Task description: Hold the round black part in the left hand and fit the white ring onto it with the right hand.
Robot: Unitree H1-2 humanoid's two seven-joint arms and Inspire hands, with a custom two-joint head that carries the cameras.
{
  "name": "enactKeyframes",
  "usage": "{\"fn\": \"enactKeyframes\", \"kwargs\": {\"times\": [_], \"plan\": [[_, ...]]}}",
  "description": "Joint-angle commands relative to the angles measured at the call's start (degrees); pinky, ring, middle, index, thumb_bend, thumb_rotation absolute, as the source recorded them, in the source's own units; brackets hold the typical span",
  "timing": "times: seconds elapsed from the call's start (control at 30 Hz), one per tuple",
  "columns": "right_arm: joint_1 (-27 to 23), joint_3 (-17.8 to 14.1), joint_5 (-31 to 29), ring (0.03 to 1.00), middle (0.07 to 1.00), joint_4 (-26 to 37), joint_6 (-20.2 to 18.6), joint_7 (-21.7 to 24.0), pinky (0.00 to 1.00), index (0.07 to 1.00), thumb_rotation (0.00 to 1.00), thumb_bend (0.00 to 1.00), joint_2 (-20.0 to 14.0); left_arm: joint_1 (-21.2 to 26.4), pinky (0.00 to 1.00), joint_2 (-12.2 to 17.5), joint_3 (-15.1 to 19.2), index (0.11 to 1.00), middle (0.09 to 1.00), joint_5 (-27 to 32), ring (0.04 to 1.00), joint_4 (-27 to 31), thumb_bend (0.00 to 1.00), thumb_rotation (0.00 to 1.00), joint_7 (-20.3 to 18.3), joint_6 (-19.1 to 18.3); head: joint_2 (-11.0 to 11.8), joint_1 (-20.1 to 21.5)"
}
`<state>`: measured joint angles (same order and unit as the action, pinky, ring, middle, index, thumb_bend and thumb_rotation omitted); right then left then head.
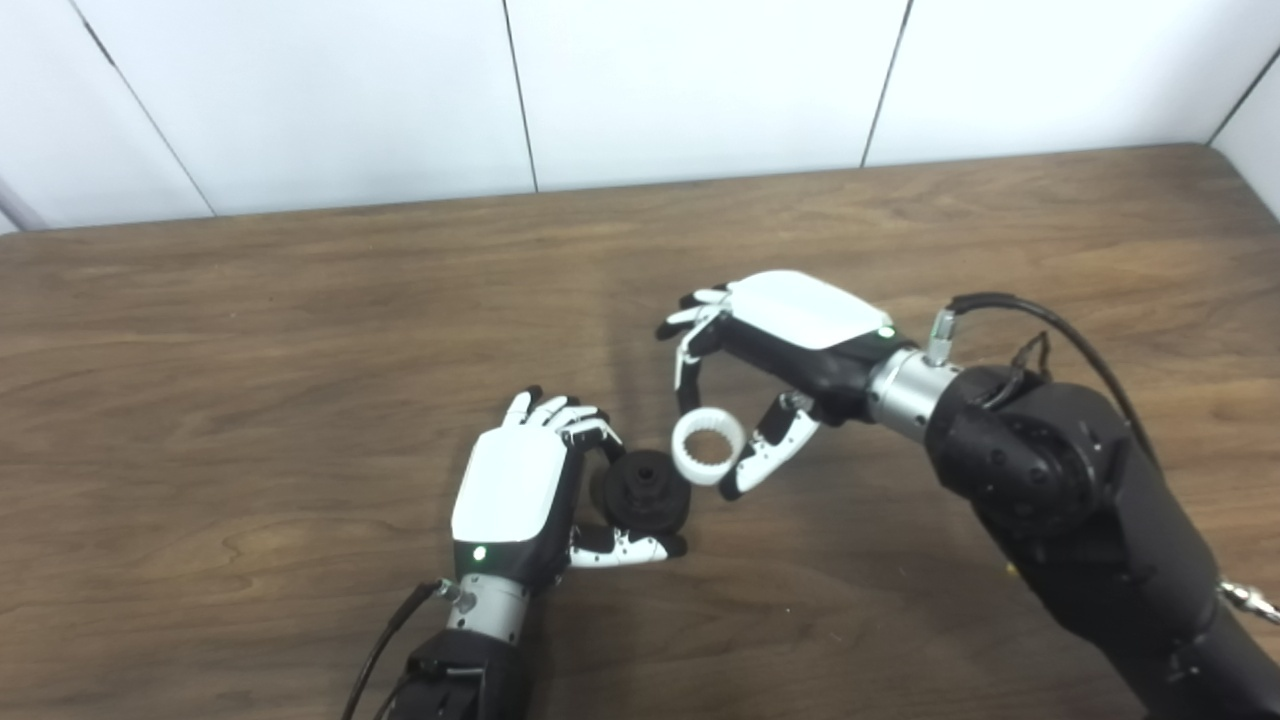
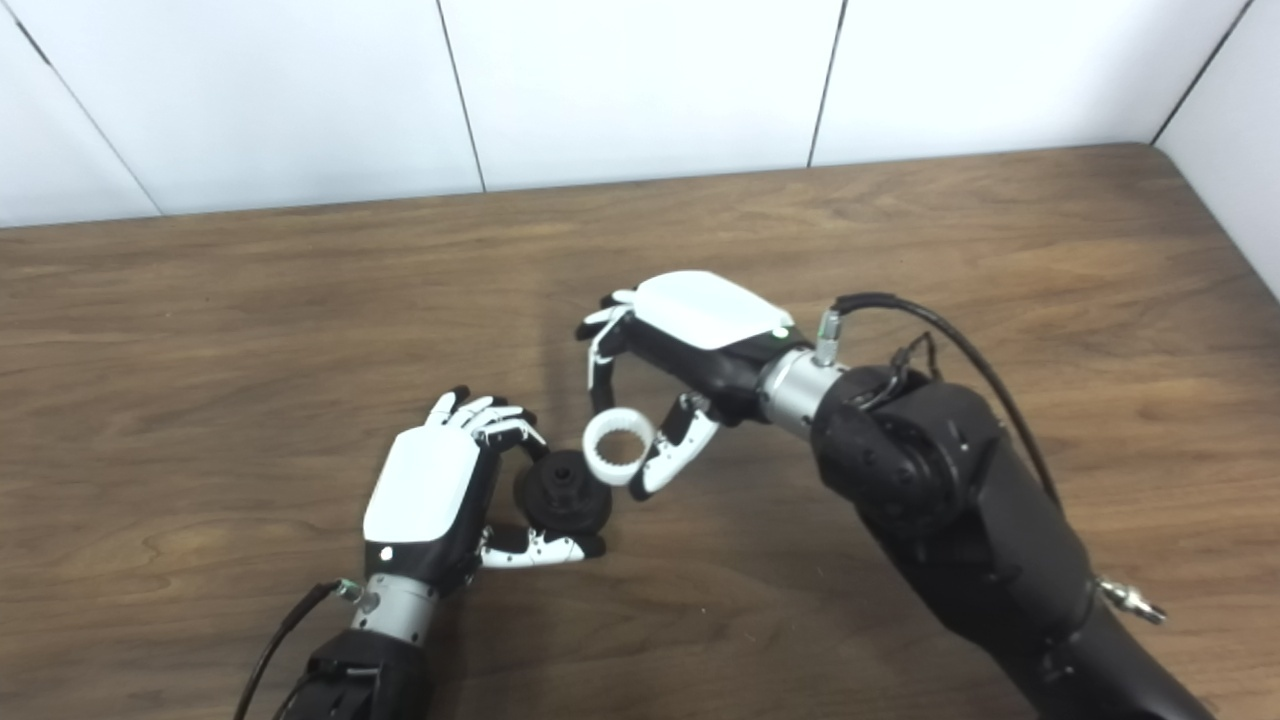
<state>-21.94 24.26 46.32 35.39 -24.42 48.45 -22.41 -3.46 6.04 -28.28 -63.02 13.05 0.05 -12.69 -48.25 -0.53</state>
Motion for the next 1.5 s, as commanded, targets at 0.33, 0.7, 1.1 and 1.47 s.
{"fn": "enactKeyframes", "kwargs": {"times": [0.33, 0.7, 1.1, 1.47], "plan": [[-1.8, 0.3, 2.0, 0.953, 0.870, -1.4, 2.6, -0.9, 1.00, 0.486, 0.14, 0.52, 2.9, -0.4, 0.95, -0.7, -1.2, 0.483, 0.762, -1.0, 0.855, -1.8, 0.52, 0.06, -2.9, -0.6, -0.3, -0.4], [-0.9, 0.0, 2.4, 0.952, 0.866, -4.1, 5.0, -2.8, 0.99, 0.485, 0.14, 0.52, 3.9, -0.4, 0.95, -0.9, -1.2, 0.483, 0.760, -1.0, 0.852, -1.9, 0.52, 0.05, -2.3, -0.3, -0.4, -0.6], [0.1, -0.4, 2.5, 0.952, 0.864, -5.6, 6.7, -4.0, 0.98, 0.485, 0.14, 0.52, 3.9, -0.4, 0.95, -1.1, -1.1, 0.483, 0.757, -1.1, 0.848, -1.9, 0.52, 0.05, -1.7, 0.0, -0.7, -0.9], [0.7, 0.3, 2.7, 0.956, 0.860, -6.3, 7.7, -5.0, 0.97, 0.485, 0.14, 0.52, 4.4, -0.3, 0.95, -1.3, -1.2, 0.483, 0.759, -1.3, 0.850, -1.9, 0.52, 0.05, -1.9, -0.1, -0.8, -1.0]]}}
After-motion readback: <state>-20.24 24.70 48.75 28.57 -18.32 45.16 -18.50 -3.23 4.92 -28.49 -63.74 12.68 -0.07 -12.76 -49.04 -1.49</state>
